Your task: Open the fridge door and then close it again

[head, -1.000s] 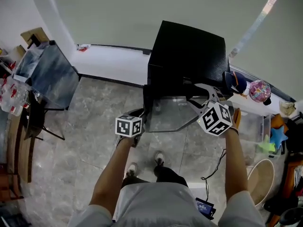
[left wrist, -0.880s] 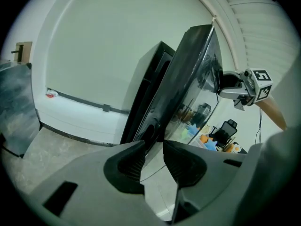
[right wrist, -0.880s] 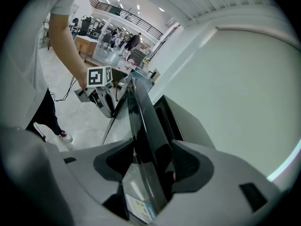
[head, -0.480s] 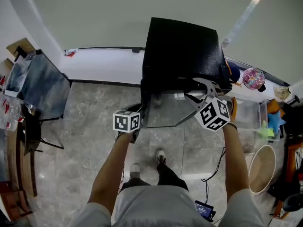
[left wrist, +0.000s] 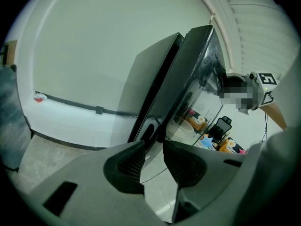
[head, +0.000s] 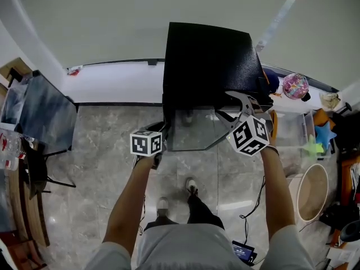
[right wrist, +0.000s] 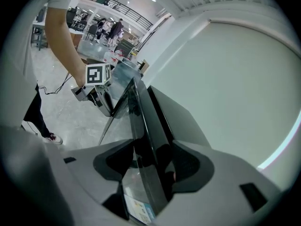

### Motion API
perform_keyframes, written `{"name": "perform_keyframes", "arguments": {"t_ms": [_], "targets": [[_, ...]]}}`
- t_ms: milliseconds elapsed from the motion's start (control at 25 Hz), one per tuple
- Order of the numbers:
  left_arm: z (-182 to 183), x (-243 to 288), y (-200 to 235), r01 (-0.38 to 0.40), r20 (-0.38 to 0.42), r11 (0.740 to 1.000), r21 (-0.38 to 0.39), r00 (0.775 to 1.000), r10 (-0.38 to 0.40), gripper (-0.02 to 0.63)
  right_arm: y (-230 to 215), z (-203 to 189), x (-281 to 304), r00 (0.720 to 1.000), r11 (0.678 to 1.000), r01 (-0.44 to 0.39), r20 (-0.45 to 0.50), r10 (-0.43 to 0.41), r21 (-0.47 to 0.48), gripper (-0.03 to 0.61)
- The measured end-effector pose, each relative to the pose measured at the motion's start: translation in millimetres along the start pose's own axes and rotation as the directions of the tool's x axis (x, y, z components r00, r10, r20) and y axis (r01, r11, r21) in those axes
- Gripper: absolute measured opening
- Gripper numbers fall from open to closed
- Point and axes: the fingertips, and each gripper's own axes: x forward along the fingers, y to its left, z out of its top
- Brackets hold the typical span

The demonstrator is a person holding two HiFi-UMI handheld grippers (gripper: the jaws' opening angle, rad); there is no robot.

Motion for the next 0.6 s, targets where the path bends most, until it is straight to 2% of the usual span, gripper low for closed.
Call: {"name": "perform_keyframes", "arguments": {"t_ms": [600], "targets": [[11.7, 7.9, 10.9, 0.027, -0.017, 1.0, -0.005, 0.999, -0.028, 0.103, -8.0, -0.7, 9.3, 0.999, 0.999, 0.035, -0.037, -0.034, 0.025, 0.256]]}}
